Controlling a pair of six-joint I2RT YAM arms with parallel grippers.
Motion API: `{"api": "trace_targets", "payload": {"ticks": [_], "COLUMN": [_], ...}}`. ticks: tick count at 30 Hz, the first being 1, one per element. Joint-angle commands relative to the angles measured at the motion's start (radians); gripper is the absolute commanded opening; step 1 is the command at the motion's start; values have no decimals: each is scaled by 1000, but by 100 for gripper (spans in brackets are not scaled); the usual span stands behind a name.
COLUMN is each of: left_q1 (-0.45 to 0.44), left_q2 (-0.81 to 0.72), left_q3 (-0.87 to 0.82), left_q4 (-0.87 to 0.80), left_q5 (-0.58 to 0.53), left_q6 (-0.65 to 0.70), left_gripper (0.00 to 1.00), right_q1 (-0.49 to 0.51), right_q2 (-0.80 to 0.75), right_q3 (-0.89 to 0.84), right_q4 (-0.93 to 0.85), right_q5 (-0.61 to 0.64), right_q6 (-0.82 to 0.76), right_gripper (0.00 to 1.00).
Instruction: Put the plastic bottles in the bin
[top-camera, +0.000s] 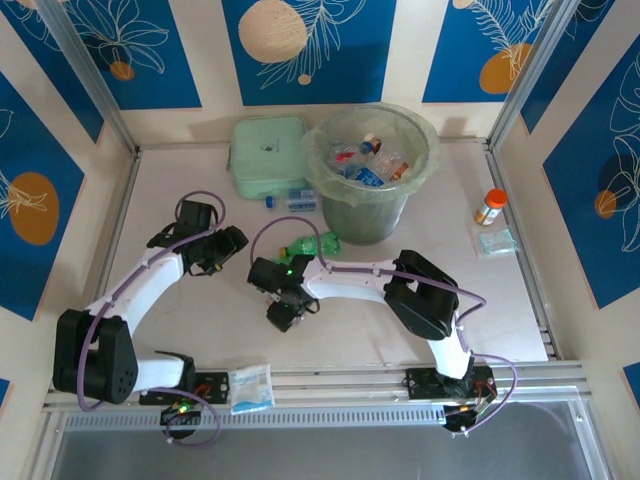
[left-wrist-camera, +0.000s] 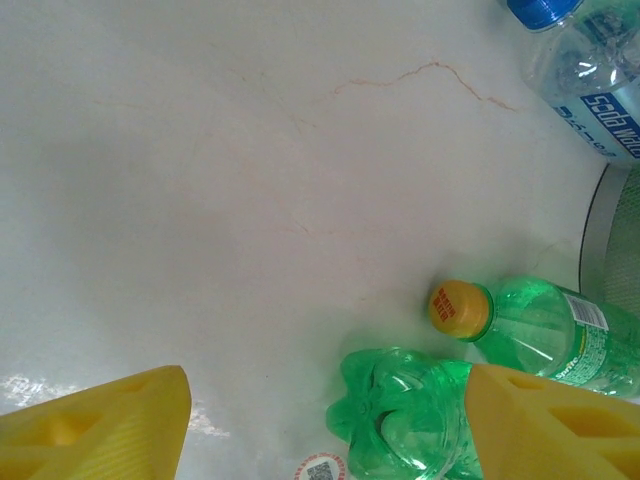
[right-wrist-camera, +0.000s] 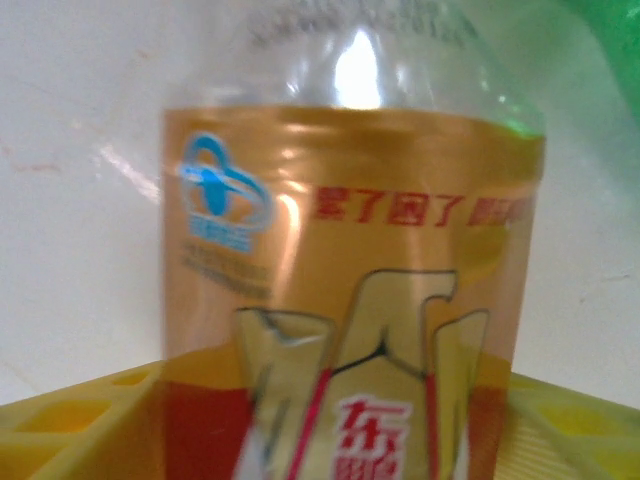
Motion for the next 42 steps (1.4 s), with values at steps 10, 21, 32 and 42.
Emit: {"api": "trace_targets", "payload": {"ticks": [10,21,32,42], "left_q1": [10,-5,-86,-118], "left_q2": [-46,-45,-71,-68], "left_q3": [16,42,57,70], "left_q4": [-72,-67,-42,-44], "left_q5": [-55,-41,-53,-68], "left_q6": [68,101,168,200], "left_gripper": [73,73,73,73], "right_q1": [46,-88,-574,-686], "right_q2": [-183,-556,-429,-75], "right_q3": [39,250,625,1087], "right_q4": [-66,-139,-238,-455], "right_q5": [53,168,154,172], "right_q6": [33,45,5,23], "right_gripper": [49,53,54,53]}}
